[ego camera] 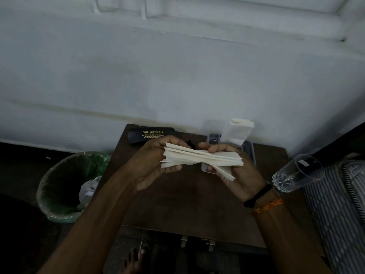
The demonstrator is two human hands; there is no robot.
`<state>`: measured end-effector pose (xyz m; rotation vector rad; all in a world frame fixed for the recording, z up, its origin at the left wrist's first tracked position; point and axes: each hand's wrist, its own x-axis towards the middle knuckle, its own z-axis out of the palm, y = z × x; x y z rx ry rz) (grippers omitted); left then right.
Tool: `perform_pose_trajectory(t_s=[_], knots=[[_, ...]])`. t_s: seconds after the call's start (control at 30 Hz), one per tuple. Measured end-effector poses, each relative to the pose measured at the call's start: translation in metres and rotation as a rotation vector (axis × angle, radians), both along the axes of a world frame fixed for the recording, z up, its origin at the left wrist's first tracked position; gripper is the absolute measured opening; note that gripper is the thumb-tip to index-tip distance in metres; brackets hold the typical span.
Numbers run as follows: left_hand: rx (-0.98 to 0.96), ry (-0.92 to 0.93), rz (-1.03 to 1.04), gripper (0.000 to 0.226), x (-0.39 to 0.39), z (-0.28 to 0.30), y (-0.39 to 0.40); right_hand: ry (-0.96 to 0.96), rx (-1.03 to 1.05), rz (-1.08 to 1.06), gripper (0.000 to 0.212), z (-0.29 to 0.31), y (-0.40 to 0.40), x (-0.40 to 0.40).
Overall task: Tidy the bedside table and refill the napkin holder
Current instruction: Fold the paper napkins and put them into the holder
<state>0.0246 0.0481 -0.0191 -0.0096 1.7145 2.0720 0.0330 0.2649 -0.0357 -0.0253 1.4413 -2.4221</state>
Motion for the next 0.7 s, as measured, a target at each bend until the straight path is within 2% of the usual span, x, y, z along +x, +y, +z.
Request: perform_pose_trajectory(t_s=[0.03, 0.13, 0.2, 0.37, 0.6, 0.7], knots=[[0.007, -0.012, 0.008, 0.031, 0.000, 0.001, 0.000, 0.010, 0.023, 0.004, 0.023, 0.001, 0.001, 0.001], [0.058, -0.076, 0.053, 0.032, 0.000, 0.003, 0.002, 0.012, 0.088, -0.033, 0.014, 0.005, 0.001, 0.003], [0.148, -0.165, 0.089, 0.032, 0.000, 0.004, 0.005, 0.038, 0.122, -0.050, 0.019, 0.006, 0.004, 0.002], [0.268, -0.300, 0.157, 0.036, -0.002, 0.004, 0.006, 0.026, 0.101, -0.083, 0.010, 0.007, 0.006, 0.002], [0.176, -0.246, 0.145, 0.043, -0.003, 0.006, 0.009, -0.097, -0.038, -0.123, 0.027, 0.009, 0.013, 0.000], [0.133, -0.205, 0.142, 0.043, -0.004, 0.003, 0.009, -0.109, 0.048, -0.161, 0.038, 0.006, 0.017, -0.002]])
